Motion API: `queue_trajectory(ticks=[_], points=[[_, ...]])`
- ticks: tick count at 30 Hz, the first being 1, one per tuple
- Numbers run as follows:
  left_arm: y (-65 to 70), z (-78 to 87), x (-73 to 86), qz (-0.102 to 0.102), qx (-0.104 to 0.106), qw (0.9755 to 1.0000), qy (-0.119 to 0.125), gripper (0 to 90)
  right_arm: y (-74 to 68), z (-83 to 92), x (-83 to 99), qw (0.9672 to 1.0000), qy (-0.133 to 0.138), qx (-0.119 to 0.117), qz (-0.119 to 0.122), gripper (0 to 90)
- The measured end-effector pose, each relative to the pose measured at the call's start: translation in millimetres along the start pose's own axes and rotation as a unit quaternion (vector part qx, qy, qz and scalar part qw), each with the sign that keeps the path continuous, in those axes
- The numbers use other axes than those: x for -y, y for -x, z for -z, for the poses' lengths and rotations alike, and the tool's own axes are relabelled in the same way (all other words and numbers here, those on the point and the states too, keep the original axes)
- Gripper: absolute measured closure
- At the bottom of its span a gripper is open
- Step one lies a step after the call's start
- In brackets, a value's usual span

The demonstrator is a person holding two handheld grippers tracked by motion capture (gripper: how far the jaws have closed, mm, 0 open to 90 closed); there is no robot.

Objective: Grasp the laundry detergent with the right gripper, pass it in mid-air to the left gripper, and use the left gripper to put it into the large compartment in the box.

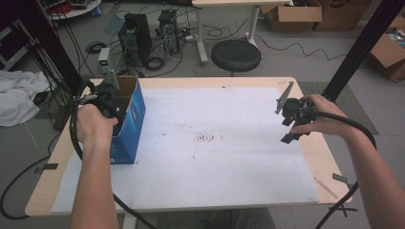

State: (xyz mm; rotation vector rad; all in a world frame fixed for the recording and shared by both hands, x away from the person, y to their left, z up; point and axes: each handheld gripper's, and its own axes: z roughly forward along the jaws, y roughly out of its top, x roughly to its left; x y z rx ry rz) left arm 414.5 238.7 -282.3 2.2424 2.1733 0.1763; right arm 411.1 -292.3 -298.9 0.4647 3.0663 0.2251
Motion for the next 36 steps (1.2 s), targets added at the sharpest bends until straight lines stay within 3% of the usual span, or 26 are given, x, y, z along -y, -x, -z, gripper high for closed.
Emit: queue_trajectory(ticks=[36], points=[[0.9,-0.9,1.7,0.008,0.004,0.9999,-0.011,37.7,-1.7,-0.1,2.4,1.0,0.001,-0.002,-0.001,27.4]])
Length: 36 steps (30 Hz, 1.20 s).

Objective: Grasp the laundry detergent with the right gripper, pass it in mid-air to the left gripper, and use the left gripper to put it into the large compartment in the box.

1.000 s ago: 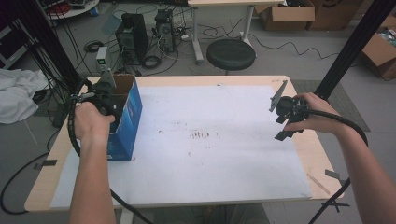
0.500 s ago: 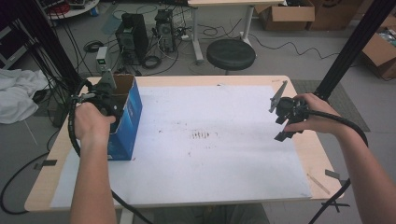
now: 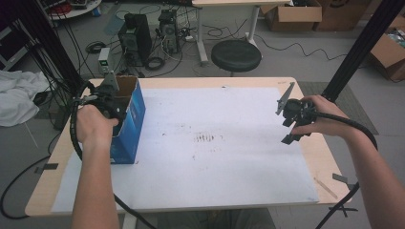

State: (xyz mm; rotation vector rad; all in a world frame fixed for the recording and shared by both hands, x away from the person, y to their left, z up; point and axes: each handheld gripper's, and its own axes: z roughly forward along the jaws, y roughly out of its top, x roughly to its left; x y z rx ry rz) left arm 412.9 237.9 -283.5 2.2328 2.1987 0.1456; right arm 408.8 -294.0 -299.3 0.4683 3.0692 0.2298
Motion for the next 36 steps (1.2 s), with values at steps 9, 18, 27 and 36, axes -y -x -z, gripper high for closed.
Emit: queue_trajectory(ticks=[9,18,27,36], points=[[0.0,0.4,1.0,-0.001,0.001,1.0,-0.003,37.6,-0.5,1.1,-0.2,1.0,0.002,0.0,0.0,27.4],[0.4,0.7,2.3,0.002,0.0,1.0,0.001,36.7,-2.1,3.5,0.0,1.0,0.003,0.001,0.0,27.4],[0.9,9.8,9.6,-0.017,-0.026,0.9994,0.015,26.7,-3.6,6.4,1.1,1.0,0.007,0.001,-0.002,27.3],[4.9,37.5,16.1,-0.034,-0.048,0.997,0.049,17.5,-8.4,8.1,-5.4,0.9999,0.012,0.0,0.004,27.0]])
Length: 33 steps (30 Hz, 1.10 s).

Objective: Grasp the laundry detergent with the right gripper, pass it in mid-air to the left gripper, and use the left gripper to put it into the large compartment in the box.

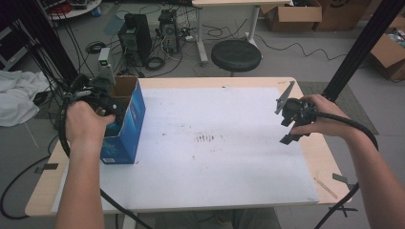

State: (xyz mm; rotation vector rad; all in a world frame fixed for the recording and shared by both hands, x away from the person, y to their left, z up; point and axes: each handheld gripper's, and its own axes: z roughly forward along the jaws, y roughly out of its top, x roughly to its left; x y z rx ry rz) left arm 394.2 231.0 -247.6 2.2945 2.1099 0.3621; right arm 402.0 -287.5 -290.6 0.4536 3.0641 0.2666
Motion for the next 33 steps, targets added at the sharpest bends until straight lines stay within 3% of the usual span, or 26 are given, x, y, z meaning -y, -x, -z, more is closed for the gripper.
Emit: queue_trajectory(ticks=[8,15,18,25,27,33], points=[[15.6,42.1,0.8,-0.041,-0.01,0.9983,0.039,15.9,-3.6,3.7,-4.9,1.0,0.001,0.001,0.005,26.7],[53.4,54.5,-1.2,-0.104,0.015,0.9924,0.064,15.2,-5.6,5.4,-10.0,1.0,0.005,0.001,0.007,26.7],[74.2,52.8,-2.1,-0.133,0.02,0.9885,0.069,13.7,-7.1,5.0,-12.8,1.0,0.003,0.0,0.009,26.5],[120.2,42.0,-2.1,-0.197,0.037,0.9768,0.076,10.0,-9.3,4.3,-17.8,0.9999,0.001,-0.001,0.014,26.3],[133.3,37.5,-2.1,-0.217,0.043,0.9722,0.077,9.9,-9.4,4.3,-18.1,0.9999,0.003,-0.001,0.013,26.3],[167.6,22.7,0.3,-0.26,0.053,0.9614,0.072,8.6,-9.3,5.9,-19.6,0.9999,0.005,-0.001,0.014,26.1]])
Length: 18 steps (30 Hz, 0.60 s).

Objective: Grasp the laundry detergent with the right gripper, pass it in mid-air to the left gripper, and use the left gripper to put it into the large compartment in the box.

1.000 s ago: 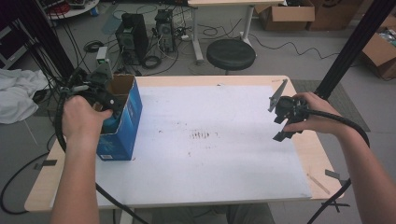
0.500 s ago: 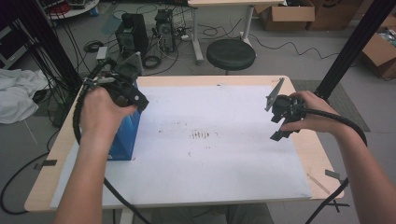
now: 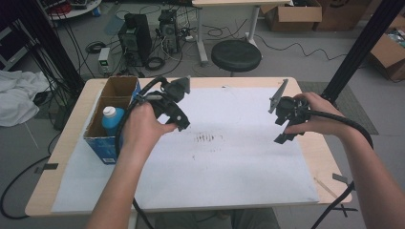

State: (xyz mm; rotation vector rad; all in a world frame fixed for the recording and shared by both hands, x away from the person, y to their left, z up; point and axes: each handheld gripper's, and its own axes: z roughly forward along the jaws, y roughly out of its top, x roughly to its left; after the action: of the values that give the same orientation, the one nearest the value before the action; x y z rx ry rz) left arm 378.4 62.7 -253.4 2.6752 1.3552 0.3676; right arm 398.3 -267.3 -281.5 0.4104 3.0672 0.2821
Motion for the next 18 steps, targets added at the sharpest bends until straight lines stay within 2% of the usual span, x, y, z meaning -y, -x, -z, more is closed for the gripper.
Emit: queue_trajectory(ticks=[4,8,18], points=[[15.7,-11.3,-6.8,-0.018,0.008,0.9998,-0.002,8.4,-0.3,-0.6,-0.4,1.0,-0.003,-0.002,0.001,25.8],[25.1,-21.6,-13.0,-0.032,0.013,0.9994,-0.006,8.2,-0.7,-0.8,-0.1,1.0,-0.002,-0.003,0.0,25.6],[31.4,-29.6,-18.5,-0.042,0.019,0.9989,-0.014,8.0,1.5,-0.7,2.4,1.0,-0.003,-0.002,-0.003,25.6]])
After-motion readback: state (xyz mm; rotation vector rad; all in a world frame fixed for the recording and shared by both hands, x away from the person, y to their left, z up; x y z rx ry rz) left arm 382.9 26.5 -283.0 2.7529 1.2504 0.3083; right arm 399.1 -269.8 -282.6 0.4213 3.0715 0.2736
